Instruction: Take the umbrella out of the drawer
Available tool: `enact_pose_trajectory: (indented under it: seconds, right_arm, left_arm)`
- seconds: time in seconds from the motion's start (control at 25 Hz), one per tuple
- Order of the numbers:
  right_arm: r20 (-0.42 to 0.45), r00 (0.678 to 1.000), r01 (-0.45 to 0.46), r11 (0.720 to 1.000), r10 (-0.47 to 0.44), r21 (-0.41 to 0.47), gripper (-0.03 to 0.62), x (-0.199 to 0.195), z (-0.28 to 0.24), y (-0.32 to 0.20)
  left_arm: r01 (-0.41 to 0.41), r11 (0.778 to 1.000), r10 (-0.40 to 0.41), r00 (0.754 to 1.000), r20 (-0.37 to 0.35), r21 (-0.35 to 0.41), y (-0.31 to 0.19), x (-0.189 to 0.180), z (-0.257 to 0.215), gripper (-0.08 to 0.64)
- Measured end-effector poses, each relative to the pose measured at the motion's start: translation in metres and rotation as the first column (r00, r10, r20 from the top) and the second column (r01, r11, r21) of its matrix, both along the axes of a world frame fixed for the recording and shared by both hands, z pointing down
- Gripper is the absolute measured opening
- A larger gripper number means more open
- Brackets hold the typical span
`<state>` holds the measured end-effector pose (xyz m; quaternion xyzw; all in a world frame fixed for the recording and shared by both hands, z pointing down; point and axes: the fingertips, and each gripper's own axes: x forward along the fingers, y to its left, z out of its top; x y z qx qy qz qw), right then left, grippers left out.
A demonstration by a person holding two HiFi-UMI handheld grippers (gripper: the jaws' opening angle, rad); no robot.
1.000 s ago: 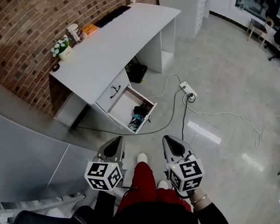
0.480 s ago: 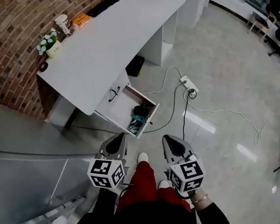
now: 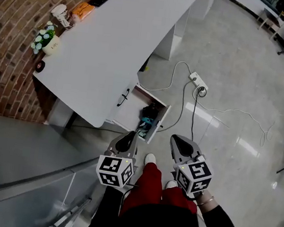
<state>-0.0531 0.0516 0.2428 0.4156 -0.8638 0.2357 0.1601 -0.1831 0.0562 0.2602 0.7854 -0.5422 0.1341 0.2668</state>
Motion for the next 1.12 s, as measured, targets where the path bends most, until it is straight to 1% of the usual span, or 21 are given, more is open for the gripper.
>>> enact_pose_trajectory:
  seconds: [0.28,0.48,0.64,0.88,0.96,1.12]
  right_arm:
    - [-0.026,0.998,-0.051,0.998,0.050,-0.037,-0.002,-0.001,0.020,-0.020]
    - [-0.038,0.996,-0.081,0.994,0.079,-0.071,-0.002,0.008,0.043,-0.025]
    - [-0.043,0.994,-0.103,0.990,0.099,-0.097,-0.002,0.014,0.064,-0.030]
    - [-0.033,0.991,-0.131,0.981,0.127,-0.145,-0.002,0.022,0.101,-0.038]
    - [-0.021,0.991,-0.133,0.978,0.131,-0.159,-0.002,0.023,0.114,-0.042]
    - [-0.003,0.991,-0.133,0.974,0.134,-0.185,-0.002,0.024,0.145,-0.047]
  left_arm:
    - [-0.035,0.998,0.036,0.999,0.006,-0.053,-0.019,-0.012,0.029,0.036]
    - [-0.051,0.993,0.053,0.998,0.015,-0.104,-0.027,-0.007,0.053,0.046]
    - [-0.061,0.987,0.067,0.997,0.040,-0.148,-0.037,-0.003,0.074,0.053]
    - [-0.084,0.969,0.106,0.991,0.084,-0.231,-0.054,0.007,0.123,0.085]
    - [-0.090,0.962,0.116,0.989,0.088,-0.259,-0.060,0.012,0.143,0.091]
    - [-0.092,0.948,0.122,0.989,0.081,-0.304,-0.073,0.021,0.179,0.132]
